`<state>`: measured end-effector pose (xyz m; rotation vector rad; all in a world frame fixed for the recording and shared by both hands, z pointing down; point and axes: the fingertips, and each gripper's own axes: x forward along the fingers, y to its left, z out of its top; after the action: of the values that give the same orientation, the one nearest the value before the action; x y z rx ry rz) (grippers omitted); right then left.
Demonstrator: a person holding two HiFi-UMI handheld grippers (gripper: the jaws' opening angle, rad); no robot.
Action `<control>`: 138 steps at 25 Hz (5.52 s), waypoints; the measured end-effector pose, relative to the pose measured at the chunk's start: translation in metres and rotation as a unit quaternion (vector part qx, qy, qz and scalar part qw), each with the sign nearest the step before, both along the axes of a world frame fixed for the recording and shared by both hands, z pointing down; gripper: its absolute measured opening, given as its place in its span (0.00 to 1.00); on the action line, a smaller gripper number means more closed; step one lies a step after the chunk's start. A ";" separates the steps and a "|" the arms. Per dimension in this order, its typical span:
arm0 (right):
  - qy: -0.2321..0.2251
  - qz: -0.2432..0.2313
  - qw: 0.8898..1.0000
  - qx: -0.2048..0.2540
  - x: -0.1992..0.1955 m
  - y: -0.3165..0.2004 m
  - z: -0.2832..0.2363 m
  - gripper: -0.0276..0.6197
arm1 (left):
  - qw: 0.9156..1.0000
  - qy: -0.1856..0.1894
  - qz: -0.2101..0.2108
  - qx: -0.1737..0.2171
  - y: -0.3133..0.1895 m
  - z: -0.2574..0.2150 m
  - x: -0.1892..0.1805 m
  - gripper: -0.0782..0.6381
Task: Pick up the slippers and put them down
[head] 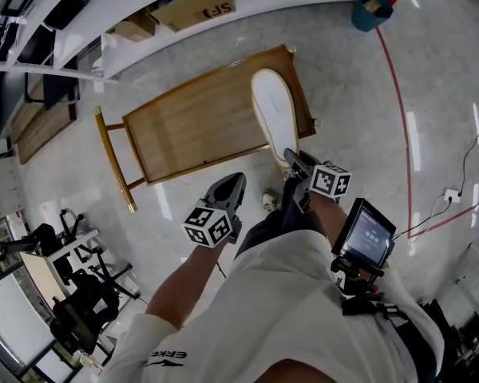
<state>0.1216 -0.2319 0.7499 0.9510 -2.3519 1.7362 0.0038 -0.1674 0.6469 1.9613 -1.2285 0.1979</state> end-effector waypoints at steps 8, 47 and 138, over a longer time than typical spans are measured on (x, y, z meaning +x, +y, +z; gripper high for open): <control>-0.005 0.011 1.000 0.018 0.003 0.001 -0.021 0.14 | 1.000 0.002 0.001 0.017 0.003 -0.014 0.002 0.11; -0.094 -0.009 0.967 0.235 -0.010 0.015 -0.275 0.14 | 0.969 0.050 -0.114 0.213 -0.002 -0.164 -0.040 0.11; -0.119 -0.332 0.927 0.128 -0.299 0.093 -0.225 0.14 | 0.877 0.016 -0.441 0.191 0.148 -0.149 -0.263 0.11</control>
<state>-0.1771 -0.1388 0.5245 -0.0882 -2.6427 1.3421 -0.2594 -0.0193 0.4977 1.4832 -2.1174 -0.5797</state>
